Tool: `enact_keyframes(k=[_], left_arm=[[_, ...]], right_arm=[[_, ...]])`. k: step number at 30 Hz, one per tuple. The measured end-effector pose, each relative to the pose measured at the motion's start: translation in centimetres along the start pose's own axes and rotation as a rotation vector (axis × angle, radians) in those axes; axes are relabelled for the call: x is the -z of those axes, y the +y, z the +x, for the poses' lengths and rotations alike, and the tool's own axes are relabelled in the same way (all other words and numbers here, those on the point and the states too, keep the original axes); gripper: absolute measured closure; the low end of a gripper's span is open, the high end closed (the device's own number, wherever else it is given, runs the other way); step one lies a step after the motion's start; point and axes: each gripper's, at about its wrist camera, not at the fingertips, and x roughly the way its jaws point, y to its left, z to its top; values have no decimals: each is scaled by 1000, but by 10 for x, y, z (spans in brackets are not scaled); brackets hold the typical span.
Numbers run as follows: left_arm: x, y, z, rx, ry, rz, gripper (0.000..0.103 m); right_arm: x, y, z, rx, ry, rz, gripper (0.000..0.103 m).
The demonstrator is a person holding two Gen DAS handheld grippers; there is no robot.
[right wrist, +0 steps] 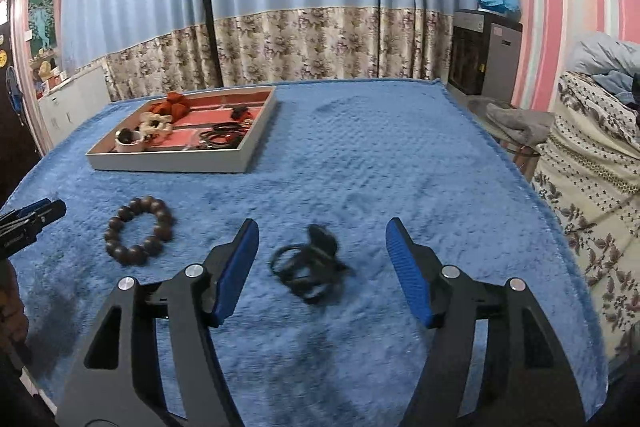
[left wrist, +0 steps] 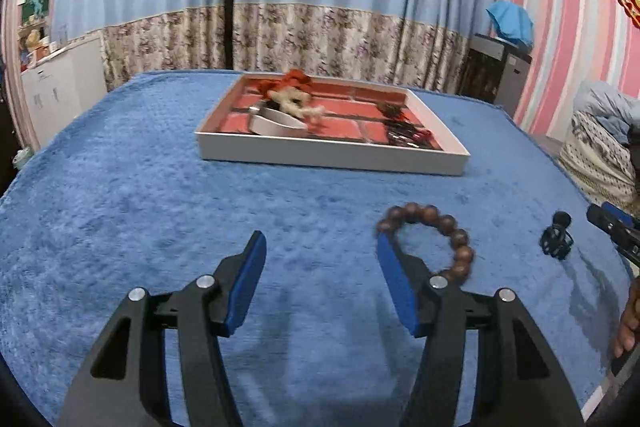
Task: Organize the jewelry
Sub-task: 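Grasp the brown wooden bead bracelet with the left gripper while the right grasps the black claw clip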
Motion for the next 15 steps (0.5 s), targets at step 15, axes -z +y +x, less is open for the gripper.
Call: enact_keyframes(k=[15], left_arm=[[7,-44,33,-17,103,45,46]], right_arm=[[6,-9,28,-65,62,-28,31]])
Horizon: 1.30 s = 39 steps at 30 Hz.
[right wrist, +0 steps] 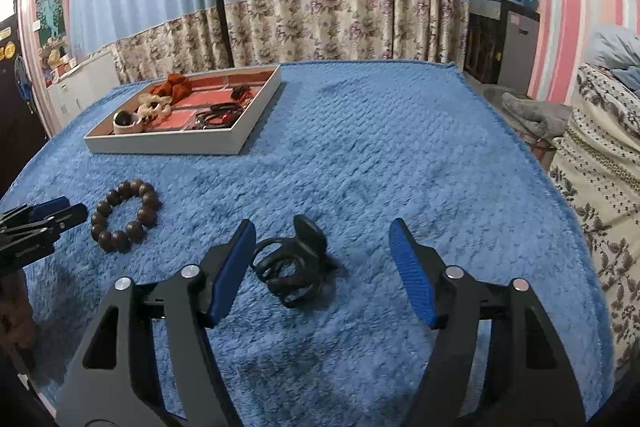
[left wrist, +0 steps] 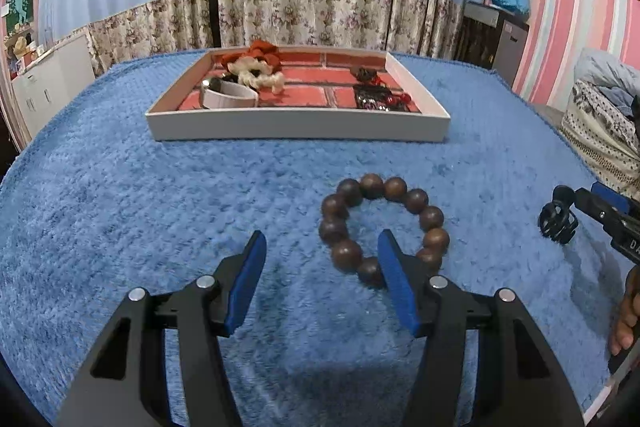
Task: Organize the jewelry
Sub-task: 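Grasp the brown wooden bead bracelet with the left gripper while the right grasps the black claw clip, then carry the bead bracelet with the left gripper while the right carries the claw clip over the tray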
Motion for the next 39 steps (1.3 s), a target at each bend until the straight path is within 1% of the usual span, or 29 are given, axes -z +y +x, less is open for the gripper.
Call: enact_keyframes(k=[6,11,14,19,24,25,26,27,30,31,32,33,34,36,37,39], left_arm=[[-1,-6,11,-1,40,0,45],[-3,-8,19,-9,74,-10,45],[-4,-11,24,10,96,-18,45],[-8,-10,34,9,112,-32,45],[-12,-10,44,-4,131,-21,45],[-13,-9,45,-6,131,-22,45],[-16,-7,47,-12,128,-27,45],[-18,-8,51,-23,130,-17,44],[-20,-10,55,-32,134,0,44],[-20,-10,55,-32,133,3,46],[-20,-10,55,-31,130,3,58],[-20,-10,53,-27,124,3,67],[-19,-10,52,-23,122,6,78],[-14,-12,46,-10,115,16,81],[-12,-11,43,-4,110,14,84],[-8,-10,36,12,112,12,84]], right_arm=[[-1,0,10,-17,47,-3,31],[-1,5,24,-34,90,-39,31],[-2,9,30,-30,112,-55,31],[-1,11,39,-48,143,-65,31],[0,14,45,-56,168,-79,31],[0,13,46,-52,175,-76,32],[0,13,48,-53,181,-73,36],[0,13,49,-58,188,-71,43],[0,14,50,-56,195,-80,45],[0,15,51,-53,199,-84,46],[0,16,51,-50,197,-87,46],[0,16,50,-48,194,-90,48],[0,17,49,-51,190,-94,51],[1,19,48,-43,182,-99,53],[1,19,48,-43,182,-100,53],[1,18,47,-47,181,-93,53]])
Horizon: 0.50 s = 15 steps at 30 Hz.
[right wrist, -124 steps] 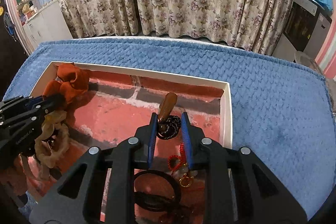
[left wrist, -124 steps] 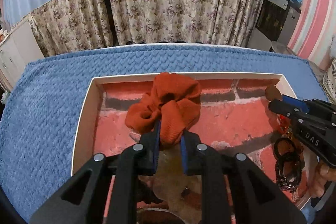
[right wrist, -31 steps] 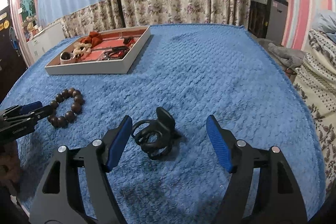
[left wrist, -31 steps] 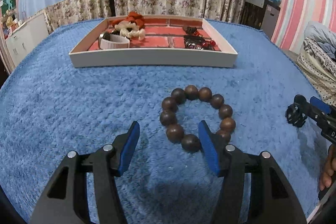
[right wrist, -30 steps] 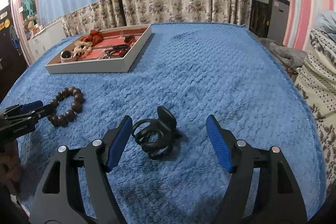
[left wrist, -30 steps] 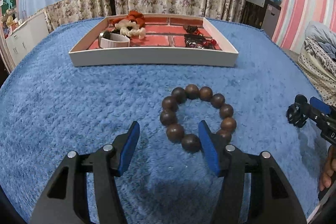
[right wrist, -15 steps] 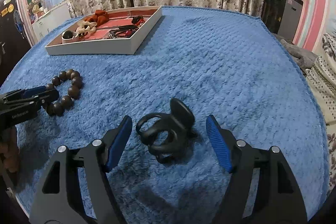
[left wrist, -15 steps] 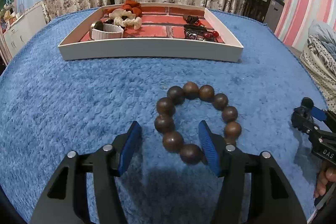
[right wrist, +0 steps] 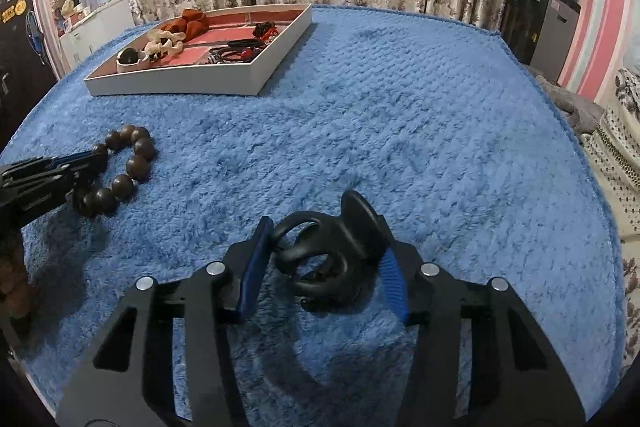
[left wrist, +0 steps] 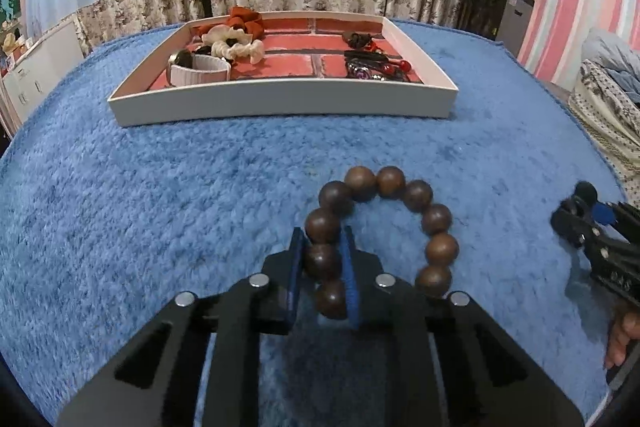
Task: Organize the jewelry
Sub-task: 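Carry the bead bracelet with the left gripper while the right carries the claw clip over the tray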
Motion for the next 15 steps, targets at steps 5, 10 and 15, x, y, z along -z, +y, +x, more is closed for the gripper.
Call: enact_keyframes(k=[5,10,15], left_arm=[[5,11,-11,7,-11,-14,84],[5,17,-15,3,-27,-19,85],[-3,15,-29,13,-71,-3,85]], right_arm=[[1,-2,-2,-1,-6,18,53],[-2,-4,-8,-3,-31,44,53],[-7,-1,-18,-7,-67,55,53]])
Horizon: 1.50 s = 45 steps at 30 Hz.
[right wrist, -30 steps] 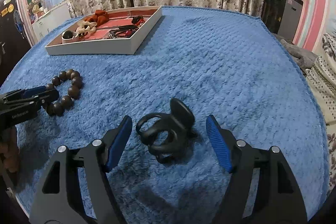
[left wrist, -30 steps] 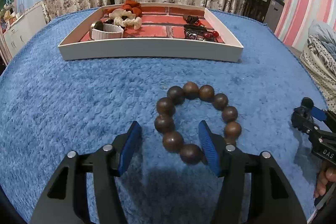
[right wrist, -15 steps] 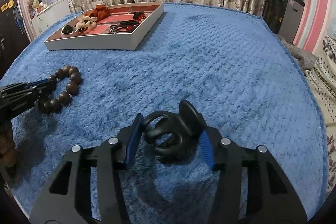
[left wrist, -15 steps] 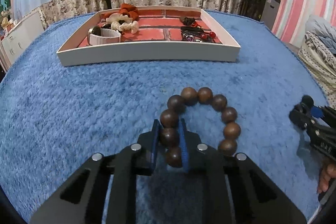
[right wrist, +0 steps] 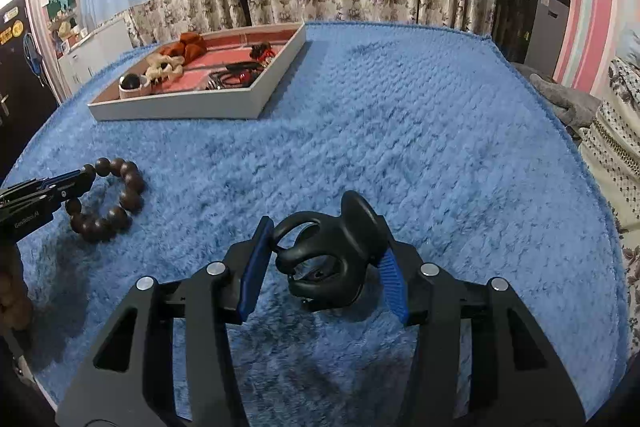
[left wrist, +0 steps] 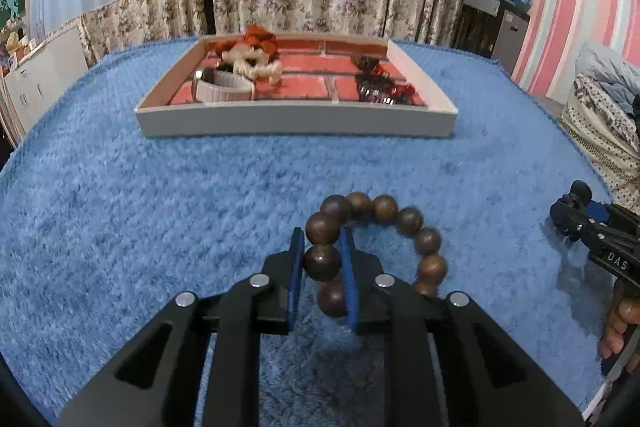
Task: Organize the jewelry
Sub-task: 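Carry the bead bracelet with the left gripper while the right carries the claw clip over the tray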
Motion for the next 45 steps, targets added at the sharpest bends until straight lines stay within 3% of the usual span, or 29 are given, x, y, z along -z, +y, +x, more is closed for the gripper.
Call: enact_keyframes(k=[19,30,35,45], left_arm=[[-55,43,-37,-38,-128,30,85],[-115,61,-55,-50,-230,76,85],[-141,63,-43,-38,-246,117,85],[-161,75,-14,-27,-227,89,85]], right_arm=[[-60,60,-11,-64,-96,-35,53],[-108,86,-3,-59,-146,-42,53],[-129,92,5,-80,-150,-45,53],[-159,102,36,-44,-154,-68,53]])
